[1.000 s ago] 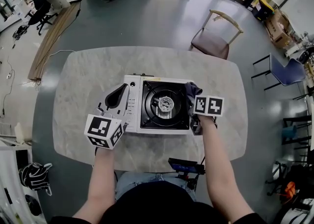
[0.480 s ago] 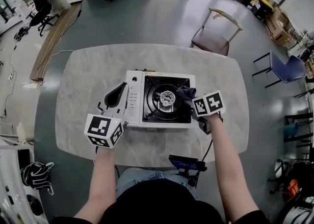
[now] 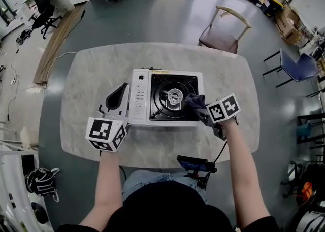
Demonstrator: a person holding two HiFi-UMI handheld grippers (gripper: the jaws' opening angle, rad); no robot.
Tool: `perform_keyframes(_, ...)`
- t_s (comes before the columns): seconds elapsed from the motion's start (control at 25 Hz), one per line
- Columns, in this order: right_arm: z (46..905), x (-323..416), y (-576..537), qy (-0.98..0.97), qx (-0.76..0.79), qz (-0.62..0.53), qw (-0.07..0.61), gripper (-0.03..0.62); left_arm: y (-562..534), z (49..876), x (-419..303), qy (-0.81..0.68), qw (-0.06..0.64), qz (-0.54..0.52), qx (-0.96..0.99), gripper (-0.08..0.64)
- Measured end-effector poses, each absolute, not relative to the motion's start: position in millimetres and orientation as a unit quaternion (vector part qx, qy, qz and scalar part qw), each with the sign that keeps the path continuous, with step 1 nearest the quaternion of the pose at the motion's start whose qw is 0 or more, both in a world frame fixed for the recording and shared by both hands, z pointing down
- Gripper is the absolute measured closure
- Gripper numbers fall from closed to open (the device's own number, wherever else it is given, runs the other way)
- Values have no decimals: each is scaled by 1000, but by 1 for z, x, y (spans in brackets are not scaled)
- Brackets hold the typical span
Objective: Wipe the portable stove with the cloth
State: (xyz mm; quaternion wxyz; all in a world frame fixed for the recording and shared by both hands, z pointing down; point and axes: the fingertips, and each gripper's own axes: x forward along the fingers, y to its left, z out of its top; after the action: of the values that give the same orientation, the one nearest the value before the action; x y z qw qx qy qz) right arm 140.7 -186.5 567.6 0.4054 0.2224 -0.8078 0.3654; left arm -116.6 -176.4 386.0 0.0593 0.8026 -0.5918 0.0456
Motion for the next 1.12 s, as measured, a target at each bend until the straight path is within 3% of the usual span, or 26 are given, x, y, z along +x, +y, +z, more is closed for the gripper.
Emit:
perform_keyframes(0.44, 565, 168, -162, -818, 242, 397, 340, 529, -160, 386, -130, -622, 62, 41, 780, 549)
perform_keyframes(0.68, 564, 181, -142, -801, 276, 382, 369, 529, -136, 397, -117, -630, 73, 49, 772, 549)
perform_keyframes(0.96, 522, 170, -126, -828, 323, 367, 273, 529, -119, 409, -101, -629, 83, 52, 771, 549)
perform_keyframes(1.12, 503, 161, -124, -845, 347, 307, 268, 528, -123, 412, -96, -620, 84, 50, 779, 549)
